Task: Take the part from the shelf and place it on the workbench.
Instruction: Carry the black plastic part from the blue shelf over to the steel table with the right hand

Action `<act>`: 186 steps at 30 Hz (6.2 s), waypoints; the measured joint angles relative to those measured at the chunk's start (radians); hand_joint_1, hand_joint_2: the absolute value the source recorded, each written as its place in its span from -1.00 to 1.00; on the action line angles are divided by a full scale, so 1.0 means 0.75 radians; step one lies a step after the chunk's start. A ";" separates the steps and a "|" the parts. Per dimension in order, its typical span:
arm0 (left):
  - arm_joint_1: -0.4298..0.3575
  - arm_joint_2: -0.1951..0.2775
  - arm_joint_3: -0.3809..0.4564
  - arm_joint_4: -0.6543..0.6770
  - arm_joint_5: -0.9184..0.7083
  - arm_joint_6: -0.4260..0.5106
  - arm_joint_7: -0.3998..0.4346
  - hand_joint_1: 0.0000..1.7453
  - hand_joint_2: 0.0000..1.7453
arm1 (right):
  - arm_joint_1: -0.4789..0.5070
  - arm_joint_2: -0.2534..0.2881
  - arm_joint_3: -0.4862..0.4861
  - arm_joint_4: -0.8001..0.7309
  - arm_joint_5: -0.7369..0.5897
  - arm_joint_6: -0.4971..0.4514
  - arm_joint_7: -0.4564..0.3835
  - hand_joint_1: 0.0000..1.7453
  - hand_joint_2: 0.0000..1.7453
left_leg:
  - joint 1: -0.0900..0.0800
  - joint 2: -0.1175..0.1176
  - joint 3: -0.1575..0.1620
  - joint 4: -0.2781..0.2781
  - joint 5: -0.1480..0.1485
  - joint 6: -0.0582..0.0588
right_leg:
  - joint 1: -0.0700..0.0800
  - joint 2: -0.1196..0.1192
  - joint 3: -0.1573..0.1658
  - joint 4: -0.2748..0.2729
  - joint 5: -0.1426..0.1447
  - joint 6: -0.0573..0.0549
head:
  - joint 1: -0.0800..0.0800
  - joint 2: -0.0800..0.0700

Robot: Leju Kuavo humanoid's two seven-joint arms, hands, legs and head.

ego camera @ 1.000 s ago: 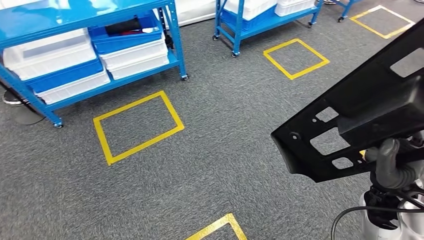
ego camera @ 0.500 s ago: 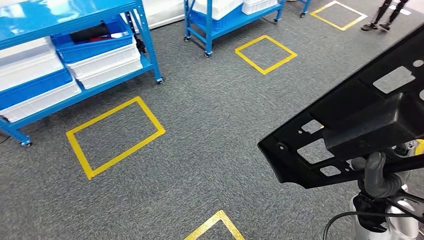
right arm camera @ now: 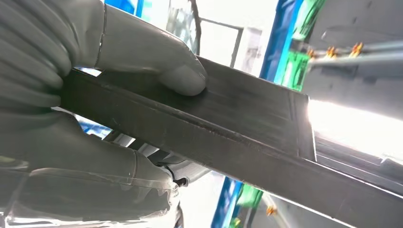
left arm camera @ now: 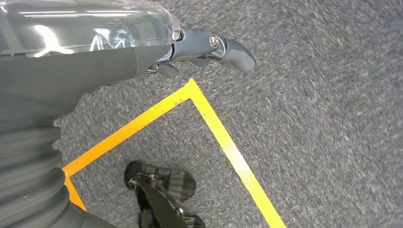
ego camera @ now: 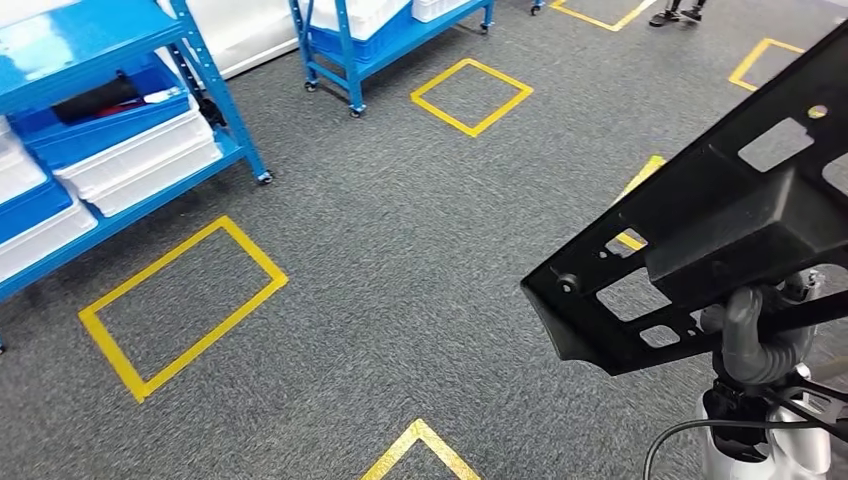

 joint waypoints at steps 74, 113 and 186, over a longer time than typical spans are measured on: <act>-0.011 0.091 -0.020 0.005 0.017 0.091 -0.065 -1.00 1.00 | -0.001 0.102 0.329 -0.050 0.098 -0.151 -0.151 1.00 1.00 | -0.003 -0.018 0.117 -0.356 0.229 0.076 | 0.005 0.012 -0.087 0.185 -0.102 0.061 | 0.000 0.000; -0.004 0.125 -0.020 -0.005 -0.014 0.053 -0.028 -1.00 1.00 | -0.246 0.070 0.344 -0.027 0.216 -0.336 -0.093 1.00 1.00 | -0.011 0.108 0.125 -0.368 0.234 0.062 | 0.025 -0.101 0.020 0.011 -0.012 0.037 | 0.000 0.000; -0.010 0.012 -0.020 0.005 -0.018 0.052 -0.052 -1.00 1.00 | -0.524 -0.053 0.452 0.313 0.297 -0.616 -0.083 1.00 1.00 | 0.002 -0.008 -0.038 -0.050 0.134 0.006 | 0.009 0.064 -0.002 -0.018 0.032 -0.003 | 0.000 0.000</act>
